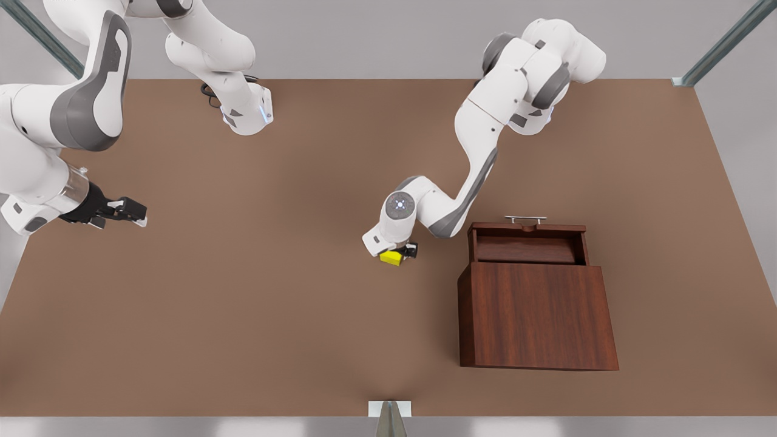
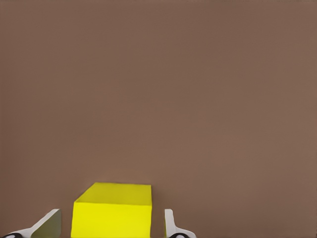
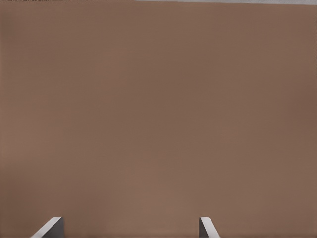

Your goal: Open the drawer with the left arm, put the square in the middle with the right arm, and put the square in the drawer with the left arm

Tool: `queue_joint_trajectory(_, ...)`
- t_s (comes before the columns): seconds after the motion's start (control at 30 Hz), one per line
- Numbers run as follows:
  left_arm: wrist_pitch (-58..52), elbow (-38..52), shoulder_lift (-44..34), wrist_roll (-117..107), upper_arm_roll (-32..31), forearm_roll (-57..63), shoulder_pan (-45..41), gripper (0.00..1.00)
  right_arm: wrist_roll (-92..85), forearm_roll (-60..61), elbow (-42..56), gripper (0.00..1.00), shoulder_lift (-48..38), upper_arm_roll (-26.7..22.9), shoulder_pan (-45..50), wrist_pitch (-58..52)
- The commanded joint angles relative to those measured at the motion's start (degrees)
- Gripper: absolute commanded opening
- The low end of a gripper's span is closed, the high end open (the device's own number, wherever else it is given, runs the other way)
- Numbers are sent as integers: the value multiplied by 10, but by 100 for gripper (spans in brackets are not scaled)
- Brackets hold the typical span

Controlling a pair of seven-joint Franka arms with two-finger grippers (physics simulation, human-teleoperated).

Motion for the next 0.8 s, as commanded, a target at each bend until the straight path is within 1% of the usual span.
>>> queue_joint_trajectory(0.0,0,0,1,0,0,-2,0,100,0,0,0,100,0,0,-1,1)
queue_joint_trajectory(0.4,0,0,27,8,0,-2,0,99,0,1,0,100,1,0,0,3)
queue_joint_trajectory(0.47,0,0,27,10,0,-2,0,82,0,1,0,100,1,0,0,3)
queue_joint_trajectory(0.5,0,0,27,10,0,-2,0,79,0,4,0,100,1,0,0,3)
queue_joint_trajectory(0.57,0,0,27,10,0,-2,0,76,0,4,0,100,1,0,0,3)
queue_joint_trajectory(0.77,-1,0,25,9,0,-2,0,75,0,4,0,100,1,0,0,4)
